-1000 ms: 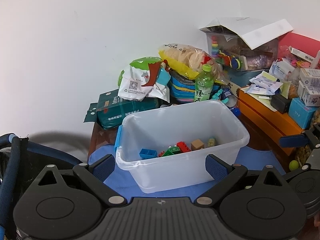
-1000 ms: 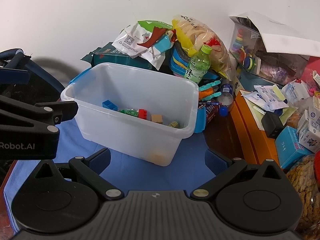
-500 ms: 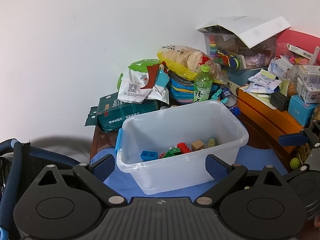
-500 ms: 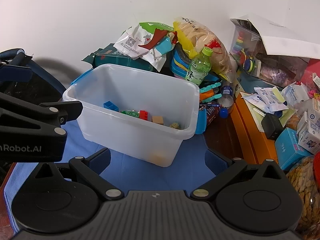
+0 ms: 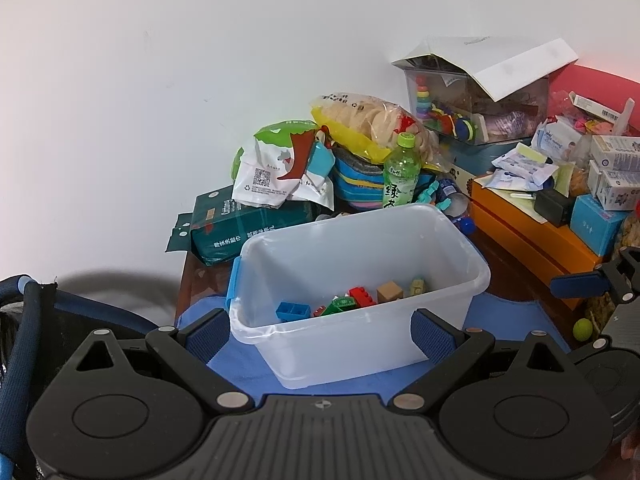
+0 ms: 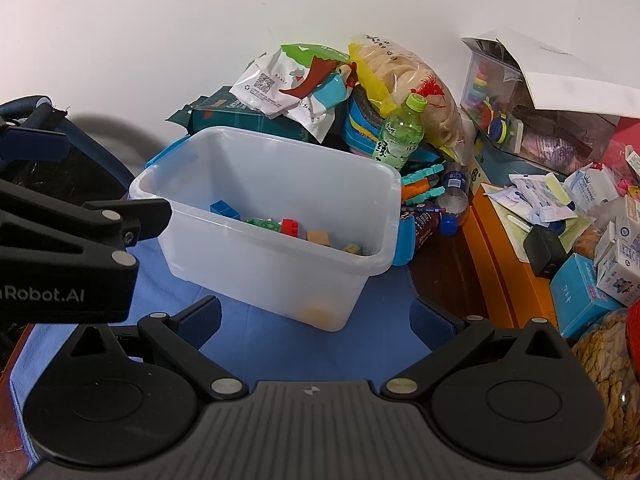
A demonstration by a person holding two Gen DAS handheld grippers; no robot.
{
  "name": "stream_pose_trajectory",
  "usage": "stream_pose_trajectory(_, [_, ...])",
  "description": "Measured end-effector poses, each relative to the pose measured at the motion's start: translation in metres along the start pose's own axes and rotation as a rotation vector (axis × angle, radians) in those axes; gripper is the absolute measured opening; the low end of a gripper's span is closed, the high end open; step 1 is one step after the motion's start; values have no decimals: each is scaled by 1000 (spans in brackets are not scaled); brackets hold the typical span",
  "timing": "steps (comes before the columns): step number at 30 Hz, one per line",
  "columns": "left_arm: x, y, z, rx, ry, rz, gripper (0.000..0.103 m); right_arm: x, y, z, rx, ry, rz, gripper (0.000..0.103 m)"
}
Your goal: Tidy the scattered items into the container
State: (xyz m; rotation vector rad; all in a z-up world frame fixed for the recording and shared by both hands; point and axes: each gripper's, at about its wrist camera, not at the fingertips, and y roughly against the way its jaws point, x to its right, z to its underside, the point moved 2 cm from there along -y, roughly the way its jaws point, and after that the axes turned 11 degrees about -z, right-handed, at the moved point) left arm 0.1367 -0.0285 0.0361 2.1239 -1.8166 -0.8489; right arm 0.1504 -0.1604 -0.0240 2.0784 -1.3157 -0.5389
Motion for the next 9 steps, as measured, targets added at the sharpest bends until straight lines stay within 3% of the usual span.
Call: stream_pose_trajectory(9, [4,8,1,40,-13,13,99,-4,1,2,-1,5,-1,103])
